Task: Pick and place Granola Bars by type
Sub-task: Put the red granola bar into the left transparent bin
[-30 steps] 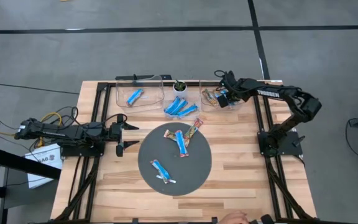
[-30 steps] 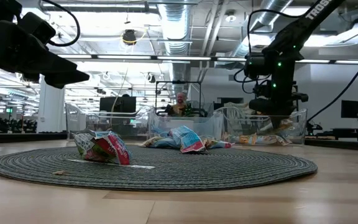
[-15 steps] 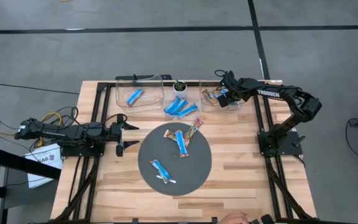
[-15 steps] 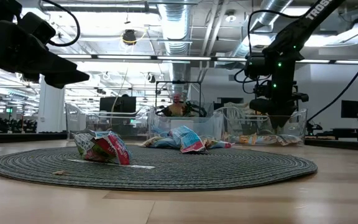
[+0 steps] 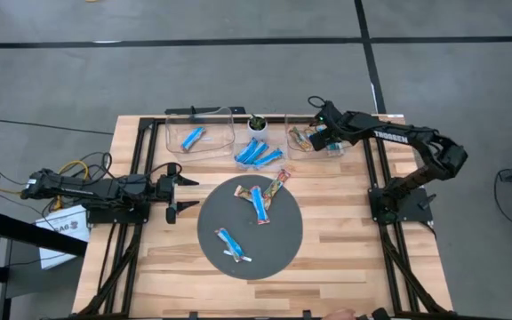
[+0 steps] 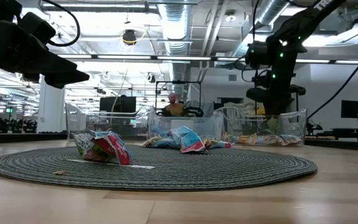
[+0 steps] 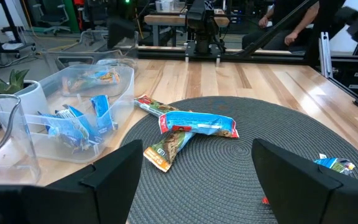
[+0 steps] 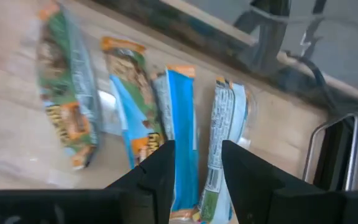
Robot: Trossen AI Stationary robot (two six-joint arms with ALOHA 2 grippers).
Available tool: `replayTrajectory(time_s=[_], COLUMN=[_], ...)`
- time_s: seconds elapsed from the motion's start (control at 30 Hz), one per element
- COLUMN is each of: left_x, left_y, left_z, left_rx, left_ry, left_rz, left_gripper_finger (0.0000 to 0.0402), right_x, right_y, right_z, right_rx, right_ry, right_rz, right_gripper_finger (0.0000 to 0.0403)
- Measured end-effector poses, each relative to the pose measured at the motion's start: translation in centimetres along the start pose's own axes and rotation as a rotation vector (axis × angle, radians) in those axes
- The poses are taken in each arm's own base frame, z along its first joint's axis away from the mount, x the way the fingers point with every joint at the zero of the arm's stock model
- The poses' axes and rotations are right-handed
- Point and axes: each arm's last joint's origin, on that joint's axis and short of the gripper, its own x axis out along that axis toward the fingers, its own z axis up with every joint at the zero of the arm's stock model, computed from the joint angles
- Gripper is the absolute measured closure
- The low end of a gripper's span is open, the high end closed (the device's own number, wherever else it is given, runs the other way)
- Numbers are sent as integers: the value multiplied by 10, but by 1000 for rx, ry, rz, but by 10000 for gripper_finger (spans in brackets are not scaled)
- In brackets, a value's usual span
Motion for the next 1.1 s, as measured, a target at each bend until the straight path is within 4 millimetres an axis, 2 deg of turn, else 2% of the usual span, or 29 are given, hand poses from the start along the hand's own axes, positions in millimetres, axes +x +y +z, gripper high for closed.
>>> replayTrajectory(time_s=[0.27, 0.53, 0.83, 1.1], left_x=[0, 0, 0, 0], left_y=[0, 0, 0, 0], left_z=[0, 0, 0, 0], left_rx=[0, 0, 0, 0], left_ry=[0, 0, 0, 0], left_rz=[0, 0, 0, 0], left_gripper_finger=[107, 107, 107, 107], right_x=[-41, -79, -104, -124], right_y=[19, 54, 95, 118], right_z=[-5, -26, -53, -82], right_rx=[-67, -344, -704, -836], right_ry=[-150, -280, -403, -446], right_rz=[105, 235, 345, 440], right_gripper_finger=[278, 278, 278, 278])
